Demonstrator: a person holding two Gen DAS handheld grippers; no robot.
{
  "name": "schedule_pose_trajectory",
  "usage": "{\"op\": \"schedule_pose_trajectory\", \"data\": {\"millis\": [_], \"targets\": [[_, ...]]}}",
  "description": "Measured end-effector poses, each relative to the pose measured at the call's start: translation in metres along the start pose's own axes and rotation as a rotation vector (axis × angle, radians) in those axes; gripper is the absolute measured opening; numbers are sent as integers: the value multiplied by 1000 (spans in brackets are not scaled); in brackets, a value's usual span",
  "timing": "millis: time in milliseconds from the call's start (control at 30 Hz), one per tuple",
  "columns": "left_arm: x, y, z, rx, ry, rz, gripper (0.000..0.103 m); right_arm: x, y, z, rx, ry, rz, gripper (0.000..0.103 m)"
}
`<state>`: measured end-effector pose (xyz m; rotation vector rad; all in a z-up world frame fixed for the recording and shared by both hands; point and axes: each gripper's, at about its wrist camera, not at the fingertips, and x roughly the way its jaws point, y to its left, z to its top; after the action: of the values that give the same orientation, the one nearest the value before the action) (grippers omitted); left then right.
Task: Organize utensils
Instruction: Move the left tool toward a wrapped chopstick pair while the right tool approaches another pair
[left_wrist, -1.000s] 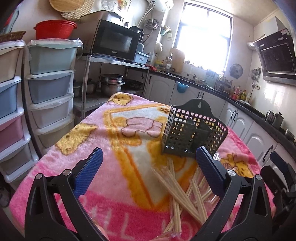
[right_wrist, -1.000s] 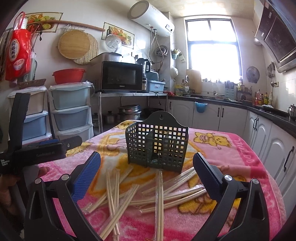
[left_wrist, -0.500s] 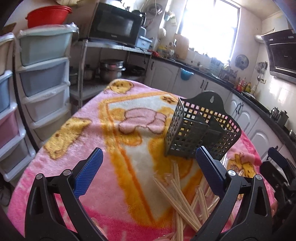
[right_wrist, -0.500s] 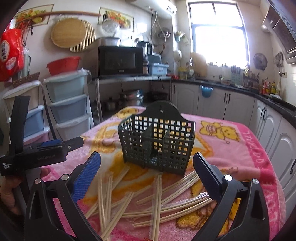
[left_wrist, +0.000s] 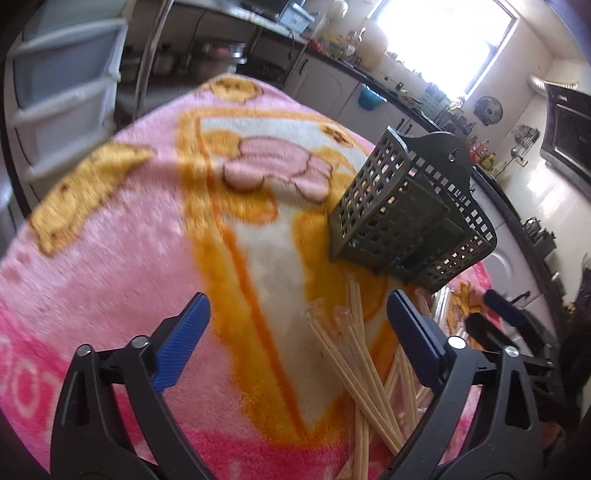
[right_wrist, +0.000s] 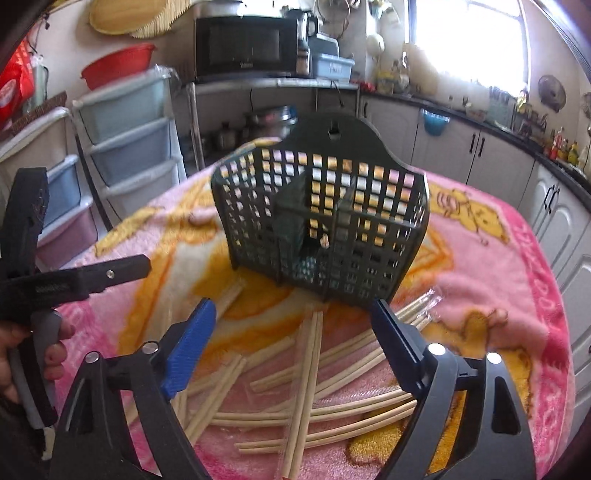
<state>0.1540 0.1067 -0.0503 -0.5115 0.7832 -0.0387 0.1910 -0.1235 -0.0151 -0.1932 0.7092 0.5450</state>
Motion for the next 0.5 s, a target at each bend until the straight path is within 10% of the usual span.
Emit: {"op": "schedule_pose_trajectory", "data": {"millis": [500], "targets": [[38, 8, -6, -125, 145, -147, 50, 53, -18, 4, 69, 170, 50, 58]]}}
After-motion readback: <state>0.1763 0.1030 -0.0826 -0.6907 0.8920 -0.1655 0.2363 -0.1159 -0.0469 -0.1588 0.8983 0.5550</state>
